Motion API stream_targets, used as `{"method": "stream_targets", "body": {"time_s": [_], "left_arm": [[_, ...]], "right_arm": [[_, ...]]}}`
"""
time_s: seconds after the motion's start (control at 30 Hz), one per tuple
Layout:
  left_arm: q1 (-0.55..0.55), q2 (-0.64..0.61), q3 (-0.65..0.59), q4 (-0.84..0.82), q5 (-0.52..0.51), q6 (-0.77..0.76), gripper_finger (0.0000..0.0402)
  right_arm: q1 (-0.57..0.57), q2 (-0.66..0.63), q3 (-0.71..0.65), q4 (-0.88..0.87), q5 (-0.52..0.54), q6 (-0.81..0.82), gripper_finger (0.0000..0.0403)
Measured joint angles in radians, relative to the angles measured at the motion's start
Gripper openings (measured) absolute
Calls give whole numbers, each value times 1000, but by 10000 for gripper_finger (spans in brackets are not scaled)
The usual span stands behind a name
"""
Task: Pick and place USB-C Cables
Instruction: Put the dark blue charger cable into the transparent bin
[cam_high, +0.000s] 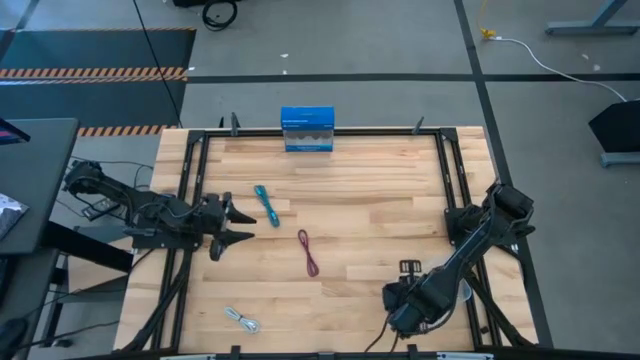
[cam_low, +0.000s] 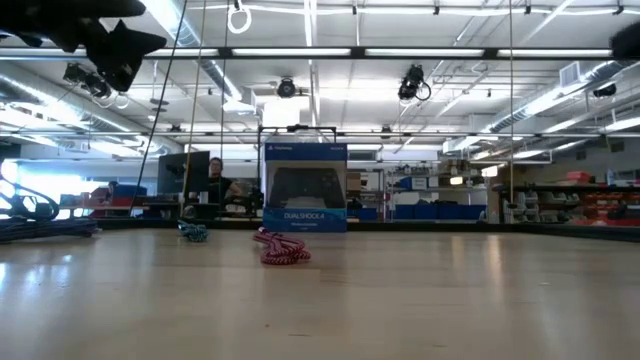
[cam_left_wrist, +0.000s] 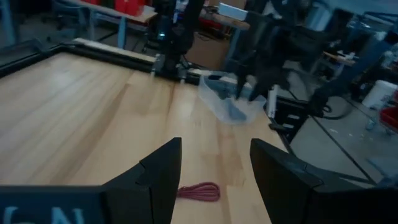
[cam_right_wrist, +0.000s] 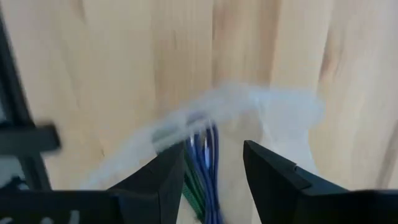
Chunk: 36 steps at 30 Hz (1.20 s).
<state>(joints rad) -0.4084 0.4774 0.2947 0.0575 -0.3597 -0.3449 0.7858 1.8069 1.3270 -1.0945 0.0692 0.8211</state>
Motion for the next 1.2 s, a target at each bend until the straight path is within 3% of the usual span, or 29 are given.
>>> {"method": "stream_targets", "body": {"time_s": [0.1, 0.2, 0.37, 0.47, 0.57, 0.77, 0.93, 1.2], "left_arm": [[1, 8, 0, -24, -54, -50, 199], [17, 13, 0, -84, -127, -197, 199], [74, 42, 59, -408, -135, -457, 199], [104, 89, 120, -587, -145, -526, 196], [127, 160, 187, -713, -125, -569, 188], [159, 343, 315, -933, -51, -804, 175], [177, 518, 320, -1032, 79, -934, 174], [178, 678, 320, -1088, 61, -1014, 191]], "right_arm": [[-32, 0, 59, -4, 21, -31, 171], [-57, 0, 126, -5, 54, -66, 171], [-100, -1, 200, 2, 155, -157, 171], [-131, -1, 212, 15, 188, -229, 171], [-165, 2, 212, 44, 190, -304, 171], [-229, 6, 212, 57, 214, -328, 170], [-252, 6, 212, 71, 220, -378, 170], [-251, 6, 210, 98, 218, -423, 170]]}}
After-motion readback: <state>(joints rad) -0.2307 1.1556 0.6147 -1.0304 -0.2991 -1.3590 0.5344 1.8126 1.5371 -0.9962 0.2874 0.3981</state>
